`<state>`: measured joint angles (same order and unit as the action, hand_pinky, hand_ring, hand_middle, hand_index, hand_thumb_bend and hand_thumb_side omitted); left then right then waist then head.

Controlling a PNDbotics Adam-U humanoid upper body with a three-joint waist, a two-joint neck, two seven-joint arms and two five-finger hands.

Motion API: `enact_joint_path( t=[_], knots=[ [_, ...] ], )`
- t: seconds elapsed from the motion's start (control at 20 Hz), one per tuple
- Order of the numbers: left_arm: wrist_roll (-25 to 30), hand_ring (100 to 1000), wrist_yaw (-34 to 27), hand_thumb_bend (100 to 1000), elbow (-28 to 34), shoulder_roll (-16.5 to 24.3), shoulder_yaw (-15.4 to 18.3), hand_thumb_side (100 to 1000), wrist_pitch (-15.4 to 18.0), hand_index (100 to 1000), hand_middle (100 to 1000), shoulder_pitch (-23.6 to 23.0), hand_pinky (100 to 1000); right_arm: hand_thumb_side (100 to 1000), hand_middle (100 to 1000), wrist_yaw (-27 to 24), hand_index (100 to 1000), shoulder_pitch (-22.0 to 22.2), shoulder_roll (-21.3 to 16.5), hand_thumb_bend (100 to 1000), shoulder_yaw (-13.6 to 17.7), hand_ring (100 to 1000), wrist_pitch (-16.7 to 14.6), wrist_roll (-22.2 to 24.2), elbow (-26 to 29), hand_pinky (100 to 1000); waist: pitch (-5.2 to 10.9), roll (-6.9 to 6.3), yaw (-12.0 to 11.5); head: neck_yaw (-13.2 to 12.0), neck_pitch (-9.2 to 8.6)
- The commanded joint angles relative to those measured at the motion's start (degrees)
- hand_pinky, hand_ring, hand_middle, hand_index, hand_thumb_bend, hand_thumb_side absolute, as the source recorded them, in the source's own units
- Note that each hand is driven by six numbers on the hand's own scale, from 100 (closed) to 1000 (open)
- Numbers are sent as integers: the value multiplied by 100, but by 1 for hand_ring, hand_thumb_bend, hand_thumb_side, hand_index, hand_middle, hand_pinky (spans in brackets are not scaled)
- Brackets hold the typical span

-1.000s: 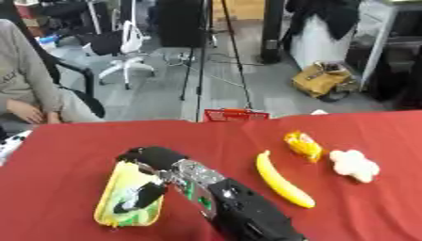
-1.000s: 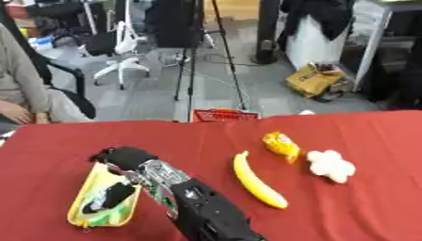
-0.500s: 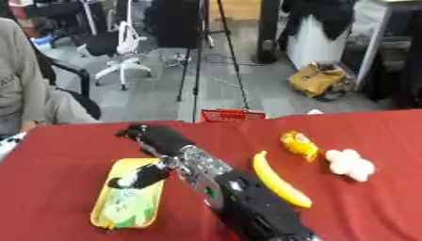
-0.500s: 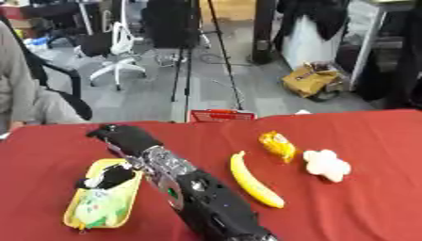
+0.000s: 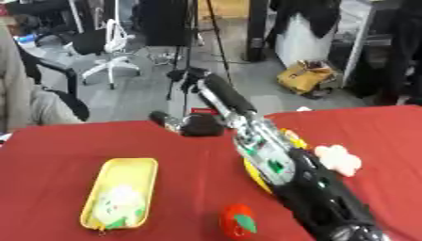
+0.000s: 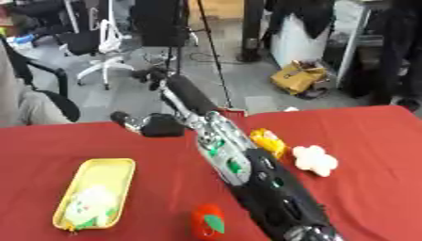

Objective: Pick up objects on the table and place them in the box.

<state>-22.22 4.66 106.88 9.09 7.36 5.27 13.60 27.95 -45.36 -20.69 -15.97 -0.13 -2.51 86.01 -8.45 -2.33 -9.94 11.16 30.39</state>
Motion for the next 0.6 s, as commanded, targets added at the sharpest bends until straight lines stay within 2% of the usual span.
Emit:
enact_joint_path(
  t=[0.05,0.25,0.4,0.6],
  knots=[
    [-87,722,45,644,50,168,109,997,6,781,708,-9,620,682,759,-344,867,168,-394,590,299,725,199,-82,691,686,133,17,229,-220,131],
    [-160,724,25,645,23,144,151,996,14,781,712,-85,617,682,754,-650,861,838,-714,580,656,718,437,-305,1338,683,56,-33,639,-445,318],
    [-175,726,17,646,11,142,158,994,20,778,716,-110,617,678,753,-807,859,1096,-809,578,753,715,553,-391,1563,680,31,-52,753,-511,385],
    [-185,727,-30,650,-46,118,169,993,5,776,717,-212,614,670,749,-841,854,1877,-919,572,1063,710,619,-703,1868,675,-42,-175,1050,-664,550]
  ],
)
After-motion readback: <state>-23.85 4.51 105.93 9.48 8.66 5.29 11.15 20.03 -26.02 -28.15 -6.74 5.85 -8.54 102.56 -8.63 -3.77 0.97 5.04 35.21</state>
